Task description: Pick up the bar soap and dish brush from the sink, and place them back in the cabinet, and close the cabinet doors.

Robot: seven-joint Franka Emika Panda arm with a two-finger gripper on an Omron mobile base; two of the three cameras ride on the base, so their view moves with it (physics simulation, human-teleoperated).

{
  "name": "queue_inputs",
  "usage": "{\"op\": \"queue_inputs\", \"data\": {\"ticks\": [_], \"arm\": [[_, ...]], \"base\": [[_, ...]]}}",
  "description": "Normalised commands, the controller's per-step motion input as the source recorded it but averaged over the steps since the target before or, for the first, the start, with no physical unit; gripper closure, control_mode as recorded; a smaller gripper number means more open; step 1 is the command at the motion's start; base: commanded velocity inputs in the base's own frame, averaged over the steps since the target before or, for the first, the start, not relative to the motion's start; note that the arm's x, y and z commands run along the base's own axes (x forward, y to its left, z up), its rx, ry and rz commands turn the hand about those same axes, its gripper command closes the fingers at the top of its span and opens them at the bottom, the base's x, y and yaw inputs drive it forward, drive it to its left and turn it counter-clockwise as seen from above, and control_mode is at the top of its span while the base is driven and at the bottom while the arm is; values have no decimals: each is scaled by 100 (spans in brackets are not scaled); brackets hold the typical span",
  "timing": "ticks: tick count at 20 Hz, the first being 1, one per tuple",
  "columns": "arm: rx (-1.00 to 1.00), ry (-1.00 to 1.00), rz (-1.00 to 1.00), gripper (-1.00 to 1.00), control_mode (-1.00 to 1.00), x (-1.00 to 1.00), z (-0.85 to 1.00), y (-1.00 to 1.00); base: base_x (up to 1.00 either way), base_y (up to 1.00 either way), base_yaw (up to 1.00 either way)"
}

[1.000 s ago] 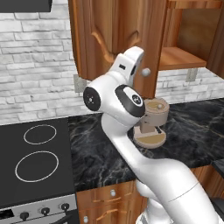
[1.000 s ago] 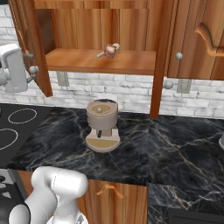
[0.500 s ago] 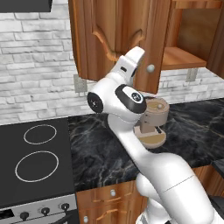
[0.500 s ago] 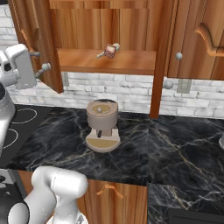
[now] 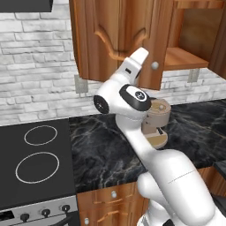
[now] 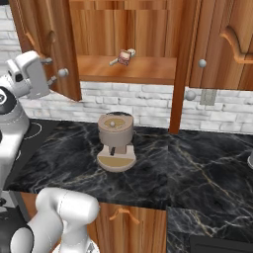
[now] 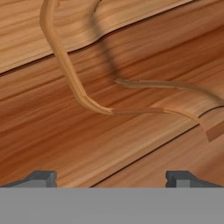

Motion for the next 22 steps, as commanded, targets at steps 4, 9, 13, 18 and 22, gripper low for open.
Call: {"op": "queue_inputs", "data": {"ticks": [4,9,13,18,22], "arm": [[0,0,0,-100,-100,38,0,-30],[0,0,2,-100,-100,33,0,-29],[0,0,1,-100,-100,37,0,-24],[0,0,1,-100,-100,42,0,-25],[0,0,1,-100,-100,41,0,-27]], "base": [[0,0,0],[0,0,0],[0,0,0],[0,0,0],[0,0,0]]}}
